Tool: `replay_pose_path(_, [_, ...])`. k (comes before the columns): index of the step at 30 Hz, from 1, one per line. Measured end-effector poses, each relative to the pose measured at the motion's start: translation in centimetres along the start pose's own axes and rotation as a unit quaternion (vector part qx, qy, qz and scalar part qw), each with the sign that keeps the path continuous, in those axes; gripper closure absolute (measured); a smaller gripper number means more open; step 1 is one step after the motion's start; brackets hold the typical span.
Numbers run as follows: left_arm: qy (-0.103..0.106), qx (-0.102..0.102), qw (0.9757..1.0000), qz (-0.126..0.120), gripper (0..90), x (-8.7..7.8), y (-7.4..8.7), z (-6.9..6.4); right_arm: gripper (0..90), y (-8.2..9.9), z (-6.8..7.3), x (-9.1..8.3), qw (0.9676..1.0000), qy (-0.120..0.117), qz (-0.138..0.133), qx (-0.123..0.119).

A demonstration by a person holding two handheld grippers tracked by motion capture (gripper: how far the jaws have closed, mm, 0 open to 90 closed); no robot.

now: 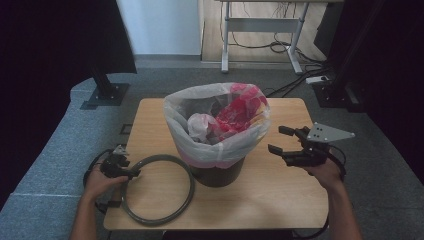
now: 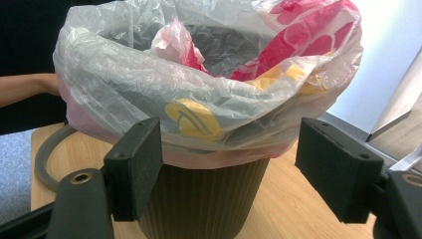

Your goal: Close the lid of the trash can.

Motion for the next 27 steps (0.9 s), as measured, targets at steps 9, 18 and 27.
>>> replay_pose_path(9, [-0.002,-0.005,0.9998,0.017,41.3,0.6,0.2,0.0,26.1,0.4,0.0,-0.6,1.0000,0.002,-0.005,0.002])
replay_pose_path(18, [0.011,-0.017,0.9997,0.012,72.0,0.2,0.3,0.1,26.2,0.9,-0.1,-0.9,1.0000,0.004,-0.006,0.006])
replay_pose_path(27, [0.033,-0.019,0.9989,0.028,77.8,0.1,0.2,0.2,26.3,1.6,-0.2,-1.1,0.9999,0.007,-0.006,0.012])
Point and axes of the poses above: each handheld gripper's, and its own axes: x roughly forward along the jaws, y roughly out of its underside, z roughly to its left, the point moved 2 cm from there along x, roughly forward along the jaws, and after that the axes turned 3 degrees about y, right-handed, at the moved point
